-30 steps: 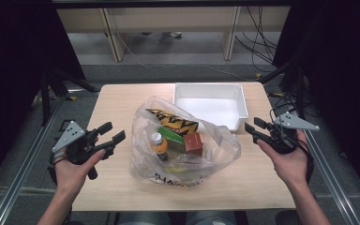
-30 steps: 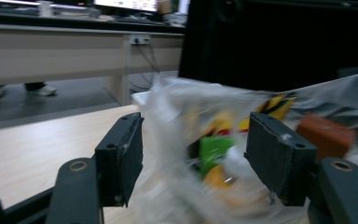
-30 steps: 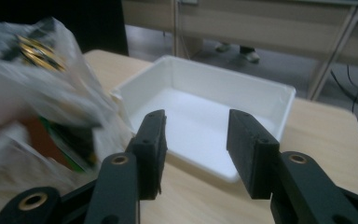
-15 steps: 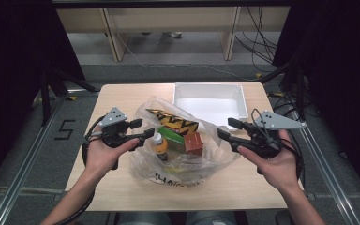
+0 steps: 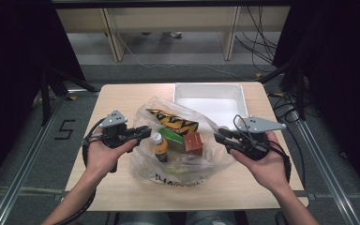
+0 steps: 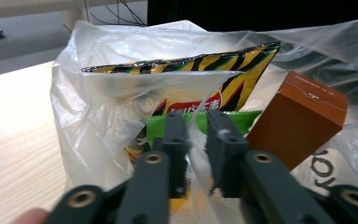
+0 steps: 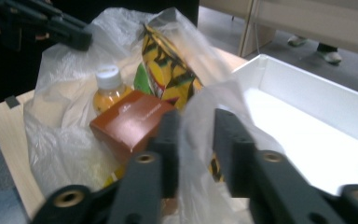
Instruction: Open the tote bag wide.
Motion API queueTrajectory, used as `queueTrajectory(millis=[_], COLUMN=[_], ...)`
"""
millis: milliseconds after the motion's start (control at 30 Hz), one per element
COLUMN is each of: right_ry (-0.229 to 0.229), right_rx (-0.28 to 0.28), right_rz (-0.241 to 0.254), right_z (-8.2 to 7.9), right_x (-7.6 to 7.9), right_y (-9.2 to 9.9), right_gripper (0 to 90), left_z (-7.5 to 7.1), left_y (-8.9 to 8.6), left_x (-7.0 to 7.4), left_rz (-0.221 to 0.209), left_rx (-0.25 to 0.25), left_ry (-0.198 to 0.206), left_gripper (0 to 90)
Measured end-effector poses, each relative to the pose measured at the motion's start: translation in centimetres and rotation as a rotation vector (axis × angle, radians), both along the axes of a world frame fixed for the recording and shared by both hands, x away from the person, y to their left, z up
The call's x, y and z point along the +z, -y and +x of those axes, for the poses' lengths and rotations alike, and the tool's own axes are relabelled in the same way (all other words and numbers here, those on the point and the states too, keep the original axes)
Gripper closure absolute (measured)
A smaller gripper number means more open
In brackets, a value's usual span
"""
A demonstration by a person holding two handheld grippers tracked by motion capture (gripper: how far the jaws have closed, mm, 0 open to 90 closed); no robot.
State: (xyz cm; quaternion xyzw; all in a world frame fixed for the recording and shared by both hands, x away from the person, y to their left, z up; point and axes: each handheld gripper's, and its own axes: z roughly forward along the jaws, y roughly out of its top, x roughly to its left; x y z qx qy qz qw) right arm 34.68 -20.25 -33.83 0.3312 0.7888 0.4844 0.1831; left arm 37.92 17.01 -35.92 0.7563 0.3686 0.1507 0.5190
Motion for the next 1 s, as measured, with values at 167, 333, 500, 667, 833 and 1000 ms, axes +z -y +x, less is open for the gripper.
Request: queueTrajectory(millis=[167, 333, 500, 667, 833, 1000], right_ry=[0.011, -0.017, -0.022, -0.058, -0.120, -0.180], right_rx=[0.019, -0.004, -0.028, -0.012, -0.010, -0.011], right_rz=[-0.010, -0.019, -0.032, -0.085, -0.119, -0.148], right_z=[0.2, 0.2, 0.6, 1.2, 1.5, 2.1], right_x=[-0.3, -0.7, -1.4, -2.7, -4.7, -6.5], right_y=[0.0, -0.1, -0.1, -0.2, -0.9, -0.7], right_gripper=[85.7, 87.0, 87.1, 87.1, 87.1, 87.1], left_z=[-0.3, -1.1, -1.6, -1.8, -1.5, -1.1], left_y=[-0.5, -1.7, -3.3, -4.3, -4.7, -4.5], left_x=[-0.1, -0.4, -1.4, -3.6, -5.6, -7.3], left_rz=[-0.001, -0.015, 0.009, 0.033, 0.036, 0.066], left_rx=[0.002, 0.017, 0.058, 0.082, 0.091, 0.088], left_ry=[0.001, -0.005, -0.020, -0.071, -0.112, -0.154], left_gripper=[89.4, 89.6, 89.5, 89.5, 89.6, 89.5])
